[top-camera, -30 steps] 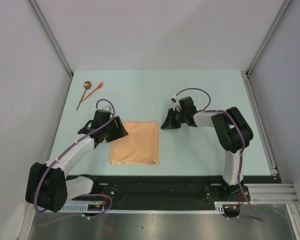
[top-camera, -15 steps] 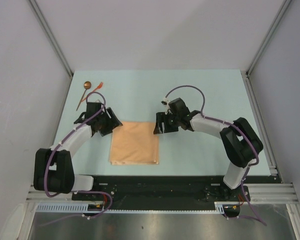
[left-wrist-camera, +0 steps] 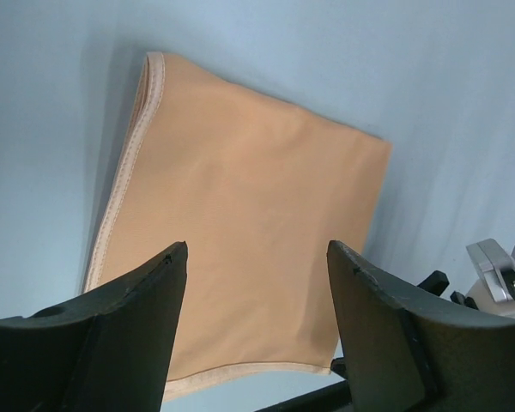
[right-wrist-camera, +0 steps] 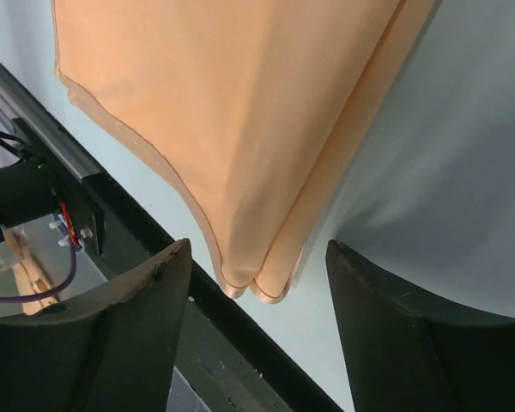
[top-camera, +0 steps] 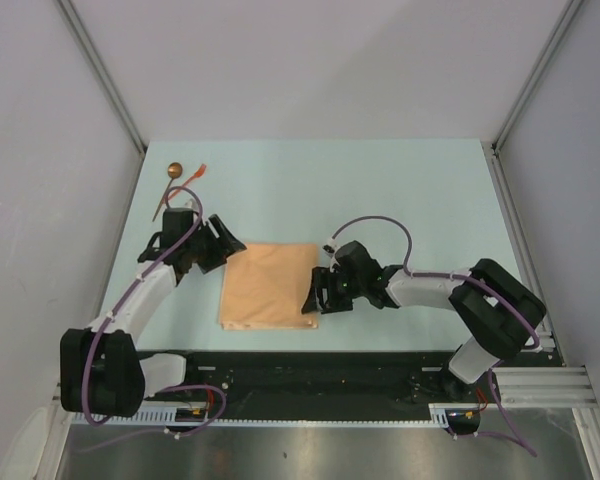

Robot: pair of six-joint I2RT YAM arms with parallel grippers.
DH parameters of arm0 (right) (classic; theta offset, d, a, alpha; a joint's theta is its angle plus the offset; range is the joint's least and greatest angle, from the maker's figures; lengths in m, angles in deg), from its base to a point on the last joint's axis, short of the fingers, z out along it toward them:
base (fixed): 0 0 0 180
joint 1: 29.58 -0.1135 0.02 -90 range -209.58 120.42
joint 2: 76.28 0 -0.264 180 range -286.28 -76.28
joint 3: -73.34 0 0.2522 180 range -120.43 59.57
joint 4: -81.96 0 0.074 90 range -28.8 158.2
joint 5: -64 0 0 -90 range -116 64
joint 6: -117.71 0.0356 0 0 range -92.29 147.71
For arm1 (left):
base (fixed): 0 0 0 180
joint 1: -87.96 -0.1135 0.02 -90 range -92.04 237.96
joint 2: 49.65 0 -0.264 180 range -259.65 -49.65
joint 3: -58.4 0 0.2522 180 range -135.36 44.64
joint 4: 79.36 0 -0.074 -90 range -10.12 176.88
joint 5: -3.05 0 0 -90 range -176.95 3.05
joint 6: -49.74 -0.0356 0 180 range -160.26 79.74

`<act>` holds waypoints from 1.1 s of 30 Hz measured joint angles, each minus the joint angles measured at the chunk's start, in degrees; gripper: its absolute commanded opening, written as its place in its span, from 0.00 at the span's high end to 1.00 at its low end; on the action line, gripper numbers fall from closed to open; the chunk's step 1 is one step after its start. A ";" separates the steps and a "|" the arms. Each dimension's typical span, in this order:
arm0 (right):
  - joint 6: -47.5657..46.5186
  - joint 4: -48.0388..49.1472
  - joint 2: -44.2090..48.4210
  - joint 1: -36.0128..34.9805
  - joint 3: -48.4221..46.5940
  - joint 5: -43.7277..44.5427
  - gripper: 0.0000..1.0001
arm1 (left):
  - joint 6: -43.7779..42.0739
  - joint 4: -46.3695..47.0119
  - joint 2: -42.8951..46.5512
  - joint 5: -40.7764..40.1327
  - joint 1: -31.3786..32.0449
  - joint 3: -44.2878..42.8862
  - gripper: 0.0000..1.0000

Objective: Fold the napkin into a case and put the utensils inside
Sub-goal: Smooth out the lower triangle-folded napkin at the center of the board.

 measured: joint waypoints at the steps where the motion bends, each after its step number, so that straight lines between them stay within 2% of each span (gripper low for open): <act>1: 1.40 1.40 0.00 -0.17 0.72 -0.46 0.34 | -0.02 -0.22 0.26 0.28 0.00 0.11 0.29; 5: 6.27 6.69 -0.13 -1.33 3.45 -1.20 0.40 | -0.09 -0.87 1.90 0.70 0.00 0.26 0.29; 9: 8.55 8.57 -1.05 -2.16 4.04 -1.51 0.53 | -0.11 -0.98 3.48 1.25 0.00 0.26 0.29; 12: 9.35 9.49 -1.68 -2.10 4.70 -1.70 0.58 | -0.52 -1.18 3.72 1.62 0.00 0.26 0.28; 16: 9.44 10.16 -1.77 -1.36 5.46 -2.05 0.63 | -0.87 -1.49 2.86 1.77 0.00 0.02 0.26; 20: 8.63 10.36 -2.21 -0.35 5.55 -3.06 0.64 | -1.77 -2.58 -2.14 1.79 -0.07 -2.75 0.23; 23: 7.30 10.19 -2.32 0.39 5.53 -3.80 0.57 | -3.39 -5.44 -7.87 1.46 -0.26 -7.54 0.23; 24: 6.95 9.99 -2.32 0.52 5.46 -3.87 0.48 | -4.11 -6.25 -9.62 1.11 -0.33 -9.25 0.25; 26: 5.90 9.07 -2.27 0.76 4.55 -4.44 0.39 | -5.90 -8.35 -12.52 0.28 -0.63 -12.74 0.25; 27: 5.03 8.00 -2.16 0.81 3.45 -4.44 0.31 | -7.30 -9.53 -14.32 -0.39 -0.94 -14.91 0.25; 30: 1.07 1.44 -1.49 0.63 -0.79 -1.01 0.20 | -11.21 -11.78 -19.56 -2.36 -2.78 -20.61 0.25; 33: -3.56 -8.72 -0.31 -0.55 -7.26 6.73 0.18 | -14.51 -13.18 -24.06 -2.60 -6.12 -24.30 0.24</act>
